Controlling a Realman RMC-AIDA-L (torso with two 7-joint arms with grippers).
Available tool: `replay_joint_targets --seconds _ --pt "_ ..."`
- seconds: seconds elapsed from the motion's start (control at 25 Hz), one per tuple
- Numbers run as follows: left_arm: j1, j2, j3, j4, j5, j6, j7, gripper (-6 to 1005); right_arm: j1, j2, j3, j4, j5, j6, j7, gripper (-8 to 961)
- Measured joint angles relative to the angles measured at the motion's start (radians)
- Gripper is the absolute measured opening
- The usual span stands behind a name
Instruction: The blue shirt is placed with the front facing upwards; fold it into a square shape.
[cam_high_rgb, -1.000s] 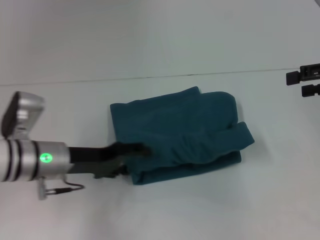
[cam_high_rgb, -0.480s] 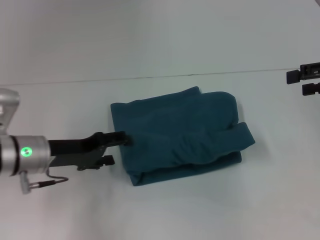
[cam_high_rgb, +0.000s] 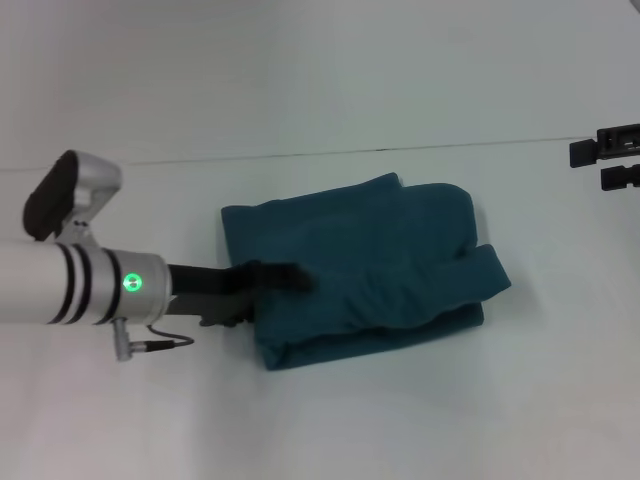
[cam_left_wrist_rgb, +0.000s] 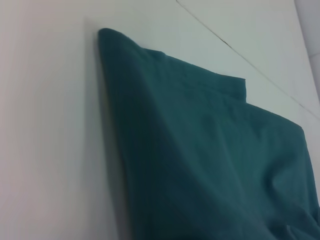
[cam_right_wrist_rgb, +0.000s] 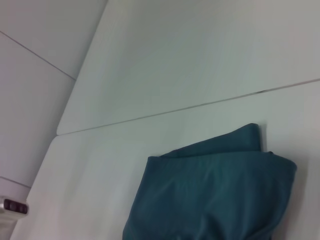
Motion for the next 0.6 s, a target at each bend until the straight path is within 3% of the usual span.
replay_joint_targets --seconds 0.2,0.52,0.6 --pt "-0.038 -0.006 0.007 -0.015 0.001 -0.019 0.000 884 0.002 0.001 0.000 0.008 0.001 0.001 -0.010 915" --pt "-0.040 -0.008 0.008 0.000 0.001 -0.008 0.007 763 -0.002 0.002 0.002 0.009 0.003 0.005 -0.012 915" --pt "-0.040 -0.008 0.008 0.000 0.001 -0.008 0.008 686 -0.002 0.002 0.003 0.009 0.004 0.006 -0.013 914"
